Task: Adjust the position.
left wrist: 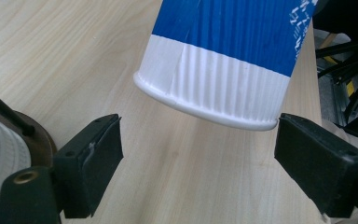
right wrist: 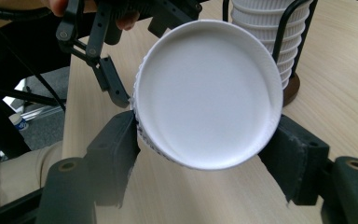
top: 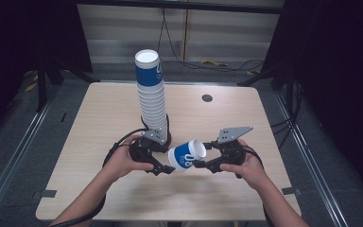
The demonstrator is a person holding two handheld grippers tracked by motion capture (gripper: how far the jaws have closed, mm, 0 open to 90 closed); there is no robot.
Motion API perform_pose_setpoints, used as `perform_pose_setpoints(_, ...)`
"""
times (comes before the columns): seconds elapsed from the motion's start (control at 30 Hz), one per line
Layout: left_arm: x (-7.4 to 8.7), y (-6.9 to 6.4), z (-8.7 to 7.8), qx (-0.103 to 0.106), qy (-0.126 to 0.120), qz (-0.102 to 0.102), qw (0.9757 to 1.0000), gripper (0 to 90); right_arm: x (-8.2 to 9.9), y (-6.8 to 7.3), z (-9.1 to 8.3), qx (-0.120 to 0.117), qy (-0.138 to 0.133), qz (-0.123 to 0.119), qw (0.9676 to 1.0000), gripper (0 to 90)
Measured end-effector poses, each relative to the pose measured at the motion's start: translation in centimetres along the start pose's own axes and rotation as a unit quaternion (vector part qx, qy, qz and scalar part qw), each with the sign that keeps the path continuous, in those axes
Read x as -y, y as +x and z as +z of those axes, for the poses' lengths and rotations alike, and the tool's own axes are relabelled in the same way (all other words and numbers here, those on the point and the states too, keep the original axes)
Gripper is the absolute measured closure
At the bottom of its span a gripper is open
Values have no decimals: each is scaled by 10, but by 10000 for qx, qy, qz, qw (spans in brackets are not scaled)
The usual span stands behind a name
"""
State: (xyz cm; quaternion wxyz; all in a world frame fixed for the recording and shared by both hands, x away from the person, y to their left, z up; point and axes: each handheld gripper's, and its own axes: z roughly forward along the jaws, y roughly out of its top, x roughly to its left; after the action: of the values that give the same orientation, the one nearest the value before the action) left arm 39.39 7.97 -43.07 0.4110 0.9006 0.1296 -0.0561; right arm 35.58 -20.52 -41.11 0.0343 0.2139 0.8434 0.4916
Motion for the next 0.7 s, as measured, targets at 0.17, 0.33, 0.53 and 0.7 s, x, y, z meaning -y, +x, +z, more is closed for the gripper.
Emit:
perform_pose_setpoints(0.17,0,0,3,9,6,32,10000,149,0,0,1,8,7,-1,10000,302)
perform_pose_setpoints(0.33,-2,-1,5,23,-32,62,10000,149,-2,1,1,-13,-7,-7,10000,302)
perform_pose_setpoints(0.53,-3,-2,8,15,-16,137,9999,140,-3,1,2,-9,-6,-40,10000,302)
perform_pose_setpoints(0.7,-3,-2,8,7,-8,132,9999,139,-3,1,2,-21,-2,-39,10000,302)
